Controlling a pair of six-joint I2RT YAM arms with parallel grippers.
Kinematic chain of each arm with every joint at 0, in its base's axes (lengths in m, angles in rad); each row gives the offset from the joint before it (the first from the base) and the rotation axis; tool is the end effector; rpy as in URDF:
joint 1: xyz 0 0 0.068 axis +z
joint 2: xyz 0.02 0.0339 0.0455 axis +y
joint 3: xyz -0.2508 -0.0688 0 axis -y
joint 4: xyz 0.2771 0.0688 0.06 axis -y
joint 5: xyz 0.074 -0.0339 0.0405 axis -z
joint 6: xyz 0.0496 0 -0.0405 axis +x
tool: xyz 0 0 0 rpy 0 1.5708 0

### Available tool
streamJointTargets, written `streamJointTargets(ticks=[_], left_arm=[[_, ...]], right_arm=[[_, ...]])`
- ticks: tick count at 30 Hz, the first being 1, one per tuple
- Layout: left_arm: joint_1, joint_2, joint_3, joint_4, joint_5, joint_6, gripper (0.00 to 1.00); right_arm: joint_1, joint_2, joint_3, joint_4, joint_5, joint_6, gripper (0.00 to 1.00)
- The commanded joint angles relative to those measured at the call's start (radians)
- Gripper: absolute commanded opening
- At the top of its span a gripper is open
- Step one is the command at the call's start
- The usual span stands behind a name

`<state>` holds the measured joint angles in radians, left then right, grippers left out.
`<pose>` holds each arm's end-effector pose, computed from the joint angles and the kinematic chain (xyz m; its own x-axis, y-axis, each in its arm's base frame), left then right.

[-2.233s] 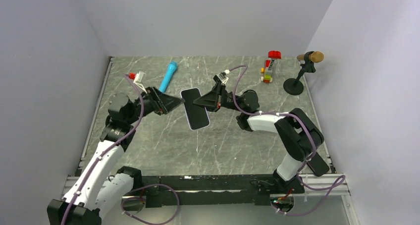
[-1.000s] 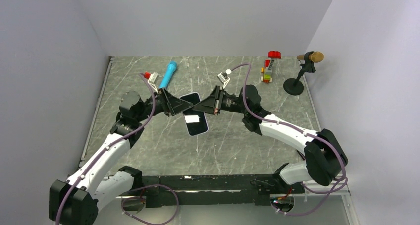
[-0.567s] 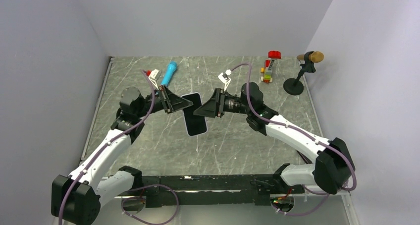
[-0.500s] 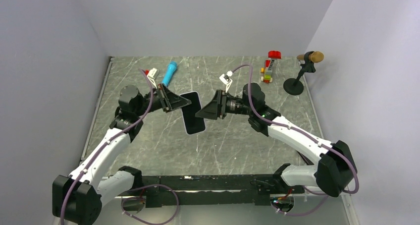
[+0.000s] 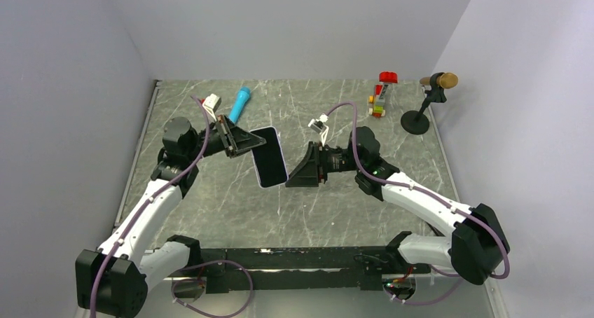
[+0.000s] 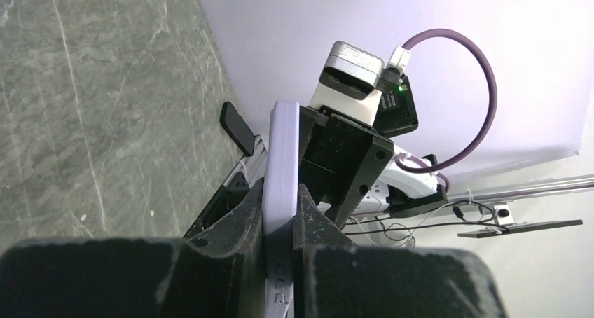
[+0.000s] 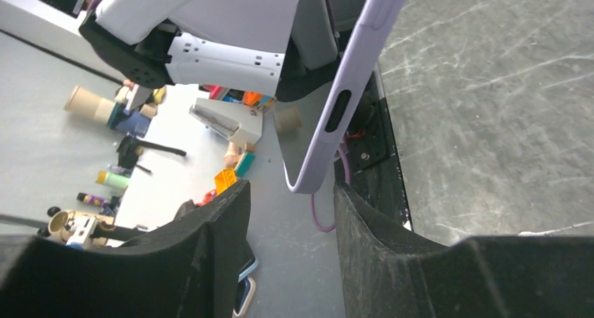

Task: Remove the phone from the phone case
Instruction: Remove the phone case from the phone.

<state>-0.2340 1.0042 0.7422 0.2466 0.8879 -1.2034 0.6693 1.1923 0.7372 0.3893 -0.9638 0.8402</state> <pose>0.2575 -0.1009 0.3097 -0.8461 -0.4037 -0.3480 0.3096 0.1592 -0.9374 0.2137 0.2210 0.2719 -0.7767 -0.0728 -0.6256 -0.6267 -0.0104 0.7792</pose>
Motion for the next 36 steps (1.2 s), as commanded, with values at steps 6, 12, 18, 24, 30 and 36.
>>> streamJointTargets(ticks=[6,12,18,24,30,36], left_arm=[[0.009,-0.042,0.03,0.091,0.019,-0.097,0.0],[0.009,-0.047,0.016,0.116,0.028,-0.113,0.0],[0.009,-0.049,0.027,0.135,0.051,-0.135,0.0],[0.009,-0.062,0.038,0.205,0.083,-0.187,0.0],[0.008,-0.055,-0.036,0.49,0.108,-0.394,0.0],[0.007,-0.038,-0.099,0.65,0.108,-0.51,0.0]], right_arm=[[0.028,0.02,0.009,0.169,-0.07,0.009,0.42],[0.038,0.05,0.031,0.168,-0.059,-0.001,0.31],[0.042,0.082,0.048,0.179,-0.055,-0.022,0.2],[0.046,0.095,0.066,0.141,-0.073,-0.183,0.0],[0.046,0.111,0.119,0.005,-0.06,-0.454,0.0],[0.049,0.183,0.215,-0.104,-0.026,-0.617,0.0]])
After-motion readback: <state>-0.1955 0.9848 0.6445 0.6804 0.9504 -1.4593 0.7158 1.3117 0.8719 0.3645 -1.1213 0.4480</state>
